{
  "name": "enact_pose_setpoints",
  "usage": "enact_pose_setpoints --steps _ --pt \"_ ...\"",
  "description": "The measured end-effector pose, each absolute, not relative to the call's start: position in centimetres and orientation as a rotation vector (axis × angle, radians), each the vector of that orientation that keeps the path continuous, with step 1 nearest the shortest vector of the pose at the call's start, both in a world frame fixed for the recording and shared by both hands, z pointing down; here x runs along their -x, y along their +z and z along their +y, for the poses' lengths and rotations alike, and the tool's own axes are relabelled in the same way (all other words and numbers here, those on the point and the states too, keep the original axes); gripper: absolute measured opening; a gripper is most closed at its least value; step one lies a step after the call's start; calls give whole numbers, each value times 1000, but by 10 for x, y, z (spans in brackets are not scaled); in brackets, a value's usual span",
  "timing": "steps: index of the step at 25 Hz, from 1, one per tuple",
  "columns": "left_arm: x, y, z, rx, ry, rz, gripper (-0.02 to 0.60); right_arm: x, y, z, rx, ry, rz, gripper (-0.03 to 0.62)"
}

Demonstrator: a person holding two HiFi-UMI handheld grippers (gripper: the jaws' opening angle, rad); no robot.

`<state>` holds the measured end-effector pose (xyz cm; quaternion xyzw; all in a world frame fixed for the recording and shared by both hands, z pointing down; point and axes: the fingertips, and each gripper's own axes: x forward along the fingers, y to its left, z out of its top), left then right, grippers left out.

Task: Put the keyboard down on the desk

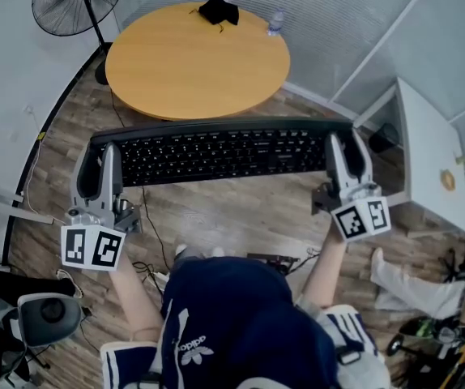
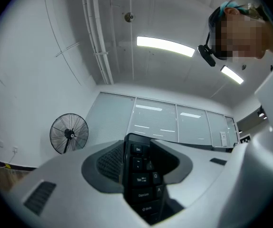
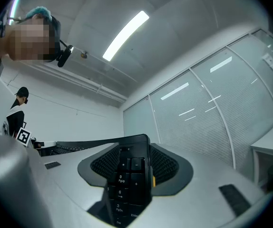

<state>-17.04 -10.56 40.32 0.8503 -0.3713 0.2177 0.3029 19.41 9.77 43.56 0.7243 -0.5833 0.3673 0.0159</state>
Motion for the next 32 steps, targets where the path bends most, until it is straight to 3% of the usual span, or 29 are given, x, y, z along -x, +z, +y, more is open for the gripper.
enact_pose_setpoints --steps 32 --pt "169 415 -111 -2304 435 -951 160 -193 419 100 -2294 1003 -1800 189"
